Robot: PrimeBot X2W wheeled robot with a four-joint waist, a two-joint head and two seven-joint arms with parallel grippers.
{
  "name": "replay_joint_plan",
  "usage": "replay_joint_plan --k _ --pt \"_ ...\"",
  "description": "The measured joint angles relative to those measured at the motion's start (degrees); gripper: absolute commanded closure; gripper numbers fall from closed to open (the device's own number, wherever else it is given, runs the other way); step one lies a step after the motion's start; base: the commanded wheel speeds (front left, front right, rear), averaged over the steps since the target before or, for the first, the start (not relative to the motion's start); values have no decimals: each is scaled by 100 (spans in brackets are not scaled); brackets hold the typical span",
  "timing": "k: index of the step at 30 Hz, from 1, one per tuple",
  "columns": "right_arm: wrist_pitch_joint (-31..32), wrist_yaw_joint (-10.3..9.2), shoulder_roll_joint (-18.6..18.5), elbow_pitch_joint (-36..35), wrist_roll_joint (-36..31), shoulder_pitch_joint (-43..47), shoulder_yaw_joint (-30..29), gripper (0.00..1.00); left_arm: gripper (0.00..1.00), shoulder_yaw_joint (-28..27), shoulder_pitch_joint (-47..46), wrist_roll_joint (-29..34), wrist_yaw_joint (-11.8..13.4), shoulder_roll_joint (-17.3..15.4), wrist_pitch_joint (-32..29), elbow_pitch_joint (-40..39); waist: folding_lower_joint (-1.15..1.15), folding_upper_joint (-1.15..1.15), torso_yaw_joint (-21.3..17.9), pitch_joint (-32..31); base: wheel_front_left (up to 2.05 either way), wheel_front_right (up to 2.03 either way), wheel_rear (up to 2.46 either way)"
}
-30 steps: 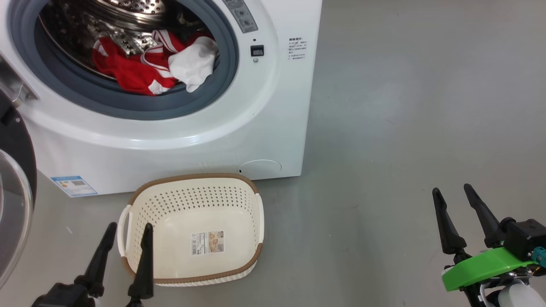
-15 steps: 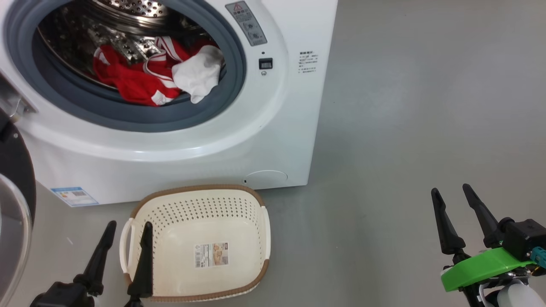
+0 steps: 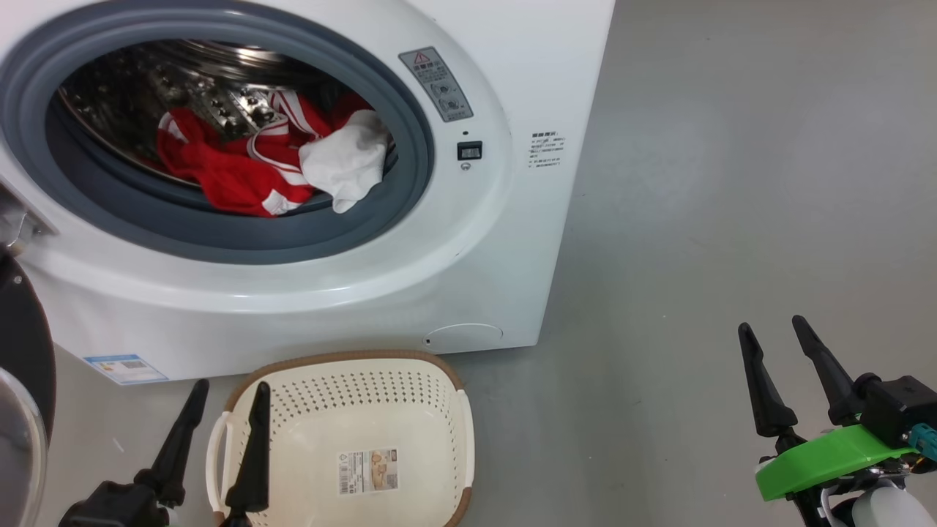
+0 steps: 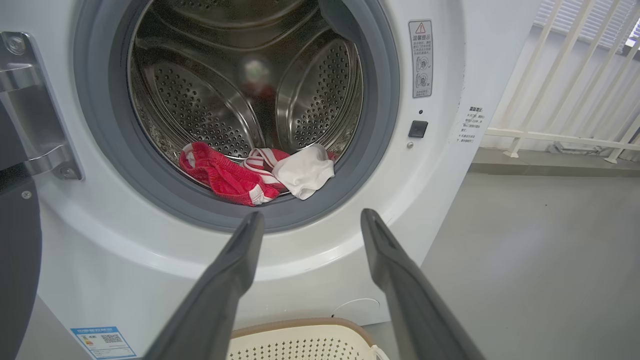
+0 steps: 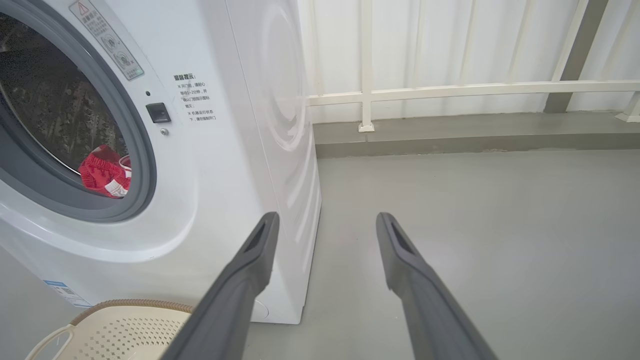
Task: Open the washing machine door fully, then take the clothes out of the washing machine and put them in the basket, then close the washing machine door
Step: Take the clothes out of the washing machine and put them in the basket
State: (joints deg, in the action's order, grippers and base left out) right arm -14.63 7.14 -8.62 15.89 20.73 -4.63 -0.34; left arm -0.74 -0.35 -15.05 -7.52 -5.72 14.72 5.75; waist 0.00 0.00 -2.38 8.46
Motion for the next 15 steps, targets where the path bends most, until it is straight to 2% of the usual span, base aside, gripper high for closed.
replay_joint_plan --k 8,15 --pt "0 0 0 -1 0 -1 0 0 0 -25 -26 44 0 20 0 69 0 0 8 66 0 0 0" --pt "0 -1 23 -13 0 -28 25 0 0 -69 -350 249 0 119 0 447 0 0 12 182 0 0 0"
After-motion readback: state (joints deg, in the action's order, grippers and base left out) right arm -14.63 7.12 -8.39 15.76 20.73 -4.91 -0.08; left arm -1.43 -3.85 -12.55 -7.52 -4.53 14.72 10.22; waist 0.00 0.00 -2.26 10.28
